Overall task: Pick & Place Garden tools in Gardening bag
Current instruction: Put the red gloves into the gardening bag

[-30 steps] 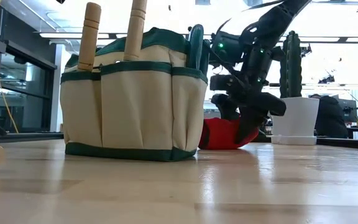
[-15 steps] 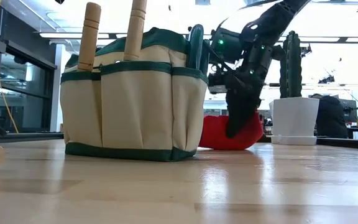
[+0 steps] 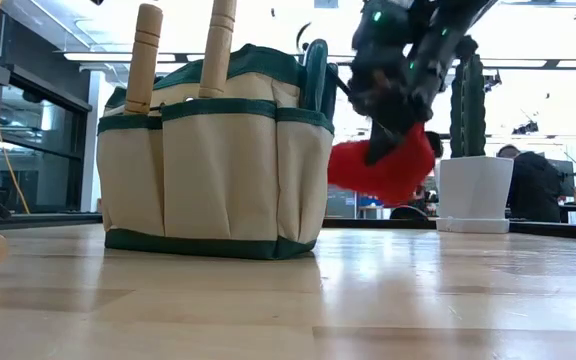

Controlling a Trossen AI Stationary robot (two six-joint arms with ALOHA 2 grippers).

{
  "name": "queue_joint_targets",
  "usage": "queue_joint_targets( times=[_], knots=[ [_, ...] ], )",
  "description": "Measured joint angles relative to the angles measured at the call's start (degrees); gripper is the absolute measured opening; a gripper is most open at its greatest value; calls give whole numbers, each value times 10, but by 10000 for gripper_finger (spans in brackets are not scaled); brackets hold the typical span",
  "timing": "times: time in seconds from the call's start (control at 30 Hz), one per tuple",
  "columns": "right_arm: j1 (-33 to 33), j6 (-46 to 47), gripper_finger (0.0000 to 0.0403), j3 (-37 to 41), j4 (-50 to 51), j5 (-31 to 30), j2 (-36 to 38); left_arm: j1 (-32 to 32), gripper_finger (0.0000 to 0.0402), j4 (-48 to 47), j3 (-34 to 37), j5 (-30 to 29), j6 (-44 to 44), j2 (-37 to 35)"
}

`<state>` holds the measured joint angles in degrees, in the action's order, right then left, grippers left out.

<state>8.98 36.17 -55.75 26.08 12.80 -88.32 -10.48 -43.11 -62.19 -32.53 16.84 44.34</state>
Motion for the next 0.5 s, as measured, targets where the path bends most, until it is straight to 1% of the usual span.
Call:
queue_joint_targets(
  times=[0.13,0.27,0.37,0.5],
  knots=[
    [-8,42,33,0,20,-33,63,0,111,-1,0,0,-20,0],
    [-26,73,33,-10,21,-63,111,0,111,-4,0,0,-33,-8],
    [-46,77,33,-42,20,-98,125,0,111,-4,0,0,-40,-13],
    [-71,67,33,-102,18,-145,118,0,111,-4,0,3,-50,-18]
  ],
)
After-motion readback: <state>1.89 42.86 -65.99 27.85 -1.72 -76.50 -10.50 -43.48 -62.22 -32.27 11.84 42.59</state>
